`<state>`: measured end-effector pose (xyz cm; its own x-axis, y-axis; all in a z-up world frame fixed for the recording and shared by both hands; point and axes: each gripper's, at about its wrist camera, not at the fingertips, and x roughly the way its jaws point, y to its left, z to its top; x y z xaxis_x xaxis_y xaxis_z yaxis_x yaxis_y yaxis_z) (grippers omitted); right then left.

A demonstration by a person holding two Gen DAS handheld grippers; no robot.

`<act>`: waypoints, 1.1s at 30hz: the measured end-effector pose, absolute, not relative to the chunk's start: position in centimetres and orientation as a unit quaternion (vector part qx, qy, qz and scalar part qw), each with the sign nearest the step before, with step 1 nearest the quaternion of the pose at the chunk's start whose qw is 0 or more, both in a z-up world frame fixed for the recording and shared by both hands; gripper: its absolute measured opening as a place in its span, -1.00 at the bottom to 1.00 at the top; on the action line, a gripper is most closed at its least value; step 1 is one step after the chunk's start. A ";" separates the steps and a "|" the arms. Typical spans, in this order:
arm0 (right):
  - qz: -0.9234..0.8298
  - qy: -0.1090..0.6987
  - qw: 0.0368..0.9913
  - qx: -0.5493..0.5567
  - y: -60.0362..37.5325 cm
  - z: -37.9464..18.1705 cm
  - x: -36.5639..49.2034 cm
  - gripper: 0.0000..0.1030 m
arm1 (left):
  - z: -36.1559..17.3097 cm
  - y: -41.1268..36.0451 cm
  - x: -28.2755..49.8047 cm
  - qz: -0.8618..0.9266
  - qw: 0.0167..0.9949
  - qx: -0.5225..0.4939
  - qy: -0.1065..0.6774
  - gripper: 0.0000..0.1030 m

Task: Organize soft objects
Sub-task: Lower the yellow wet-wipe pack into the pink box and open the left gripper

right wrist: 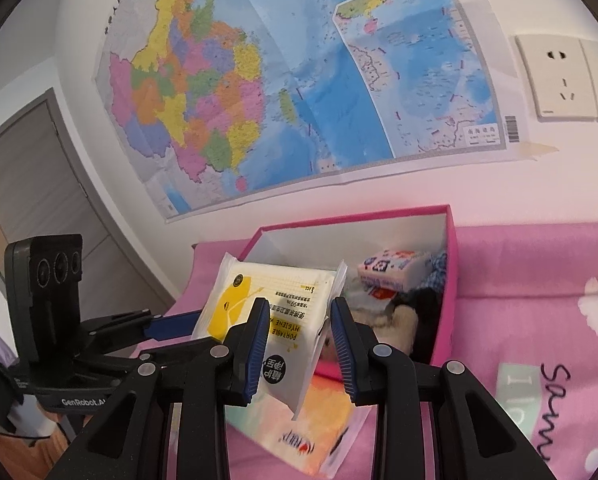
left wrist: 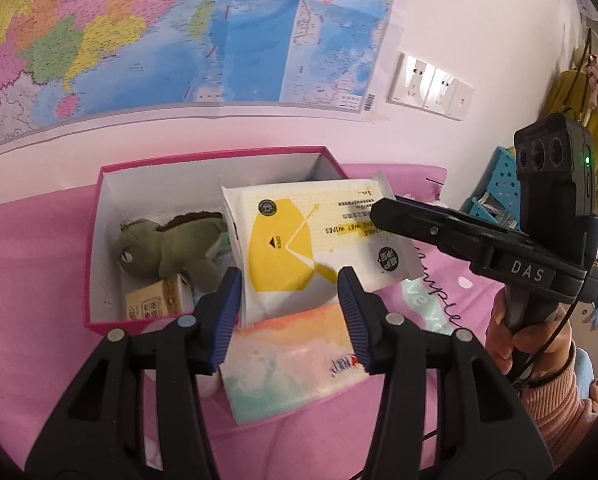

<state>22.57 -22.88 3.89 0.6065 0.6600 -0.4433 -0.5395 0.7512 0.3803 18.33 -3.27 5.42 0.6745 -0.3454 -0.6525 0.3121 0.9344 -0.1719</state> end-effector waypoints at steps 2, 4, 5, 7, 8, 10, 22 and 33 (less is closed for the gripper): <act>0.336 0.290 0.890 0.102 -22.5 4.0 23.3 -0.38 | 5.4 -3.1 19.0 -0.175 0.915 -0.024 0.363 -0.01; 0.335 0.285 0.893 0.099 -22.2 4.0 24.0 -0.38 | 5.3 -2.9 19.8 -0.169 0.915 -0.024 0.365 -0.01; 0.334 0.286 0.893 0.097 -22.0 4.0 24.4 -0.38 | 5.3 -2.8 20.1 -0.167 0.915 -0.024 0.366 -0.01; 0.331 0.289 0.894 0.093 -21.6 3.9 25.1 -0.38 | 5.1 -2.6 20.9 -0.161 0.914 -0.024 0.371 -0.01; 0.330 0.290 0.894 0.092 -21.5 3.9 25.5 -0.38 | 4.9 -2.6 21.3 -0.158 0.914 -0.024 0.373 -0.01; 0.327 0.297 0.892 0.093 -21.1 3.5 26.5 -0.38 | 4.5 -2.4 22.0 -0.151 0.913 -0.024 0.378 -0.01; 0.296 0.339 0.889 0.082 -19.0 0.5 29.9 -0.23 | 3.1 -0.4 24.0 -0.109 0.912 -0.043 0.393 -0.01; 0.278 0.288 0.915 0.044 -20.2 1.6 24.5 0.28 | 4.2 0.0 18.0 -0.132 0.932 -0.031 0.336 0.25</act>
